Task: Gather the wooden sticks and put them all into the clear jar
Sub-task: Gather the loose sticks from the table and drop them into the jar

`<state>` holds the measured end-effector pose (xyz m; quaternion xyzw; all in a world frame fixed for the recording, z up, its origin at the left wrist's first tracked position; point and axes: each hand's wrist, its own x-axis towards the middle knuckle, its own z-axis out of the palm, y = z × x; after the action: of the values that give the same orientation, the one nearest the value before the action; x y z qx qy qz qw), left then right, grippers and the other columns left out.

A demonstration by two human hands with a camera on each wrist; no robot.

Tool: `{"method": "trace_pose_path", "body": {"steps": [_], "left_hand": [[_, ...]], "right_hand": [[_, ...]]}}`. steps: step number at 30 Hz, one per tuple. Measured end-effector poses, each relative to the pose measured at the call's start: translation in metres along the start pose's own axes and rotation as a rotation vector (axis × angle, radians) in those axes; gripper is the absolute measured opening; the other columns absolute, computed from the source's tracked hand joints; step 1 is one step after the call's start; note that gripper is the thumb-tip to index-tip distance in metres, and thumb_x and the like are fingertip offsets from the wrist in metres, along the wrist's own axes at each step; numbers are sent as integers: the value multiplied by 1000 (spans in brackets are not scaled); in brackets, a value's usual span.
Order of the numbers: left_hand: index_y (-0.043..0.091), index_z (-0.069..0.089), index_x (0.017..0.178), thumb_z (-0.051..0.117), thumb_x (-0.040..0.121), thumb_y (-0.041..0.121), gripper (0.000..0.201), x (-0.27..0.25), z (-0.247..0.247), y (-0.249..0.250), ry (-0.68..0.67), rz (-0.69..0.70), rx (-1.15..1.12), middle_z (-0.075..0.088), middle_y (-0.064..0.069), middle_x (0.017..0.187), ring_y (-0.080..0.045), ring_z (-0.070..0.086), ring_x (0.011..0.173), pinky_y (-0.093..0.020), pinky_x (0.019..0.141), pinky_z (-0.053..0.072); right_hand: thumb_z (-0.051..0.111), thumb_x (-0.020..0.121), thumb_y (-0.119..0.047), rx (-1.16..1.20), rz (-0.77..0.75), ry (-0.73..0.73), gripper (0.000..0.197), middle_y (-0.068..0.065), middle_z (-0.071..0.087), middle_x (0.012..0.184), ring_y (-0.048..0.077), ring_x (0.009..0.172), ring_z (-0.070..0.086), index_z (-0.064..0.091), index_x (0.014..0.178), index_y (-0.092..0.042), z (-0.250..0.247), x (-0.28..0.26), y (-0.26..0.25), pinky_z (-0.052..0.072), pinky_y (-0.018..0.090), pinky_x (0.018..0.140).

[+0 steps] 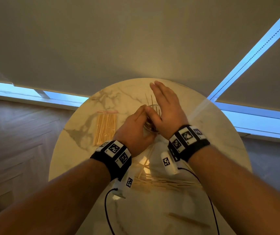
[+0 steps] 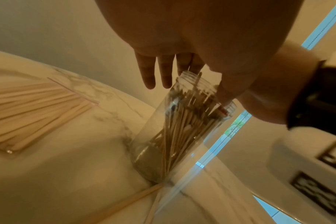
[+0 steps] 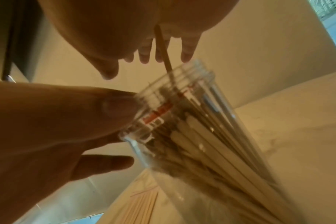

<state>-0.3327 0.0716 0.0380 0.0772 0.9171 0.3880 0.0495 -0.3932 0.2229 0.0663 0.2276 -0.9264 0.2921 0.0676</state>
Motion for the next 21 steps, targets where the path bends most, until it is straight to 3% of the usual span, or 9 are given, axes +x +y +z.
{"method": "trace_pose_path", "body": {"steps": [2, 3, 5, 8, 10, 12, 14, 18, 21], "left_hand": [[24, 43, 147, 68, 85, 45, 71, -1, 0, 4, 34, 4, -15, 45, 6, 152, -16, 51, 133, -39, 110, 46], [26, 41, 149, 71, 85, 42, 72, -3, 0, 6, 56, -13, -29, 46, 8, 152, -12, 51, 133, -34, 110, 46], [30, 38, 149, 76, 85, 35, 75, -8, 1, 8, 99, -89, -100, 52, 11, 147, -8, 53, 129, -27, 103, 46], [30, 32, 145, 81, 81, 37, 81, -15, 6, 5, 145, -209, -201, 59, 8, 141, -13, 61, 122, -32, 98, 50], [31, 32, 143, 82, 79, 40, 82, -15, 8, 1, 165, -230, -228, 62, 8, 138, -15, 64, 118, -40, 97, 54], [32, 32, 144, 80, 79, 41, 81, -13, 8, 2, 157, -241, -252, 63, 9, 135, -14, 65, 115, -38, 97, 54], [31, 30, 147, 77, 82, 37, 80, -13, 8, 2, 150, -244, -246, 63, 8, 135, -14, 65, 115, -33, 96, 52], [31, 31, 148, 80, 81, 35, 83, -14, 6, -2, 143, -235, -254, 61, 10, 139, -12, 62, 123, -38, 101, 54], [32, 30, 150, 80, 80, 41, 86, -15, 4, -3, 141, -229, -221, 57, 9, 143, -11, 59, 127, -40, 102, 53]], "right_hand": [[50, 104, -38, -17, 12, -111, 64, 6, 28, 167, 22, 153, 22, 27, 161, -17, 6, 15, 4, 14, 31, 125], [48, 105, -36, -28, 8, -183, 61, 7, 35, 163, 23, 150, 28, 30, 160, -18, 9, 22, 7, 20, 37, 126], [50, 105, -30, -40, -21, -286, 50, 4, 58, 139, 23, 131, 50, 43, 153, -21, 8, 28, 7, 41, 42, 112], [60, 97, -26, 2, -47, -162, 25, -3, 63, 103, 17, 98, 57, 63, 122, -21, -8, 18, 6, 50, 38, 90], [62, 96, -25, 34, -60, -59, 10, -6, 62, 98, 13, 91, 56, 65, 104, -20, -15, 2, 6, 50, 35, 85], [56, 99, -23, 14, -113, -108, 16, -2, 68, 108, 16, 100, 61, 68, 110, -19, -10, -16, 6, 45, 35, 101], [45, 100, -25, -137, -244, -195, 34, 2, 70, 126, 21, 118, 63, 68, 124, -18, 4, -33, 10, 24, 41, 120], [38, 103, -31, -217, -183, -182, 45, 3, 64, 142, 23, 141, 50, 62, 138, -17, 9, -46, 23, 15, 58, 124], [27, 105, -40, -231, -132, -286, 53, -2, 52, 154, 20, 151, 33, 50, 149, -22, -3, -44, 20, 8, 53, 126]]}}
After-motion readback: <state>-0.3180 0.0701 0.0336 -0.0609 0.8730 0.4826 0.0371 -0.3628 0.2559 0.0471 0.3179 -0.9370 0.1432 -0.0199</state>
